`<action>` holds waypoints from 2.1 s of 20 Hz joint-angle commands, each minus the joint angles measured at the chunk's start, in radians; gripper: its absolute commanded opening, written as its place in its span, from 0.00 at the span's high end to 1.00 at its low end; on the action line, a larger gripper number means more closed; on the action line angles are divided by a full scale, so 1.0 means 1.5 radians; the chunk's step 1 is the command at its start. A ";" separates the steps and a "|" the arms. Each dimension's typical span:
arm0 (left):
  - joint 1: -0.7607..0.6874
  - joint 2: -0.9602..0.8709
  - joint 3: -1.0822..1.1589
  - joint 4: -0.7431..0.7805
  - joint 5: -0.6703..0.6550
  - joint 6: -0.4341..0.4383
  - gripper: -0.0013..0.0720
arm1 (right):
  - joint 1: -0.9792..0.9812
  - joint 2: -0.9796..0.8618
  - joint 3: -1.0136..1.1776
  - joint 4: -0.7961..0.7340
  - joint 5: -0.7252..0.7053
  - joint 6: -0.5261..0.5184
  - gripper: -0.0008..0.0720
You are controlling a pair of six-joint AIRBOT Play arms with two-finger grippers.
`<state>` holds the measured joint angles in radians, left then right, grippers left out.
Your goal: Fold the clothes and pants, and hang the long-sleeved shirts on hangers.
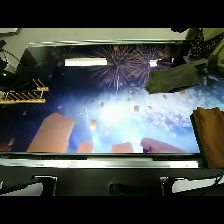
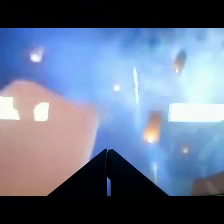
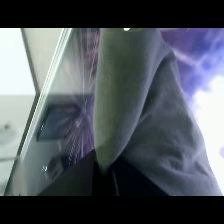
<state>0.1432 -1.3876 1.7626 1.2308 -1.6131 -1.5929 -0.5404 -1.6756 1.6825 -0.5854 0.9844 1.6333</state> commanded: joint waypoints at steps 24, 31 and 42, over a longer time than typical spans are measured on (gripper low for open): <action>-0.001 -0.001 -0.001 0.001 0.045 0.000 0.96 | -0.115 0.201 -0.019 -0.789 0.432 0.296 0.95; -0.001 -0.001 -0.001 0.001 0.045 0.000 0.96 | -0.115 0.217 -0.200 -0.889 0.441 0.262 0.95; -0.001 -0.001 -0.001 0.001 0.046 0.000 0.96 | -0.115 0.234 -0.337 -0.995 0.425 0.232 0.95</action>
<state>0.1421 -1.3876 1.7618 1.2316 -1.5444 -1.5925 -0.7128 -1.3304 1.2110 -2.0487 1.6157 1.9896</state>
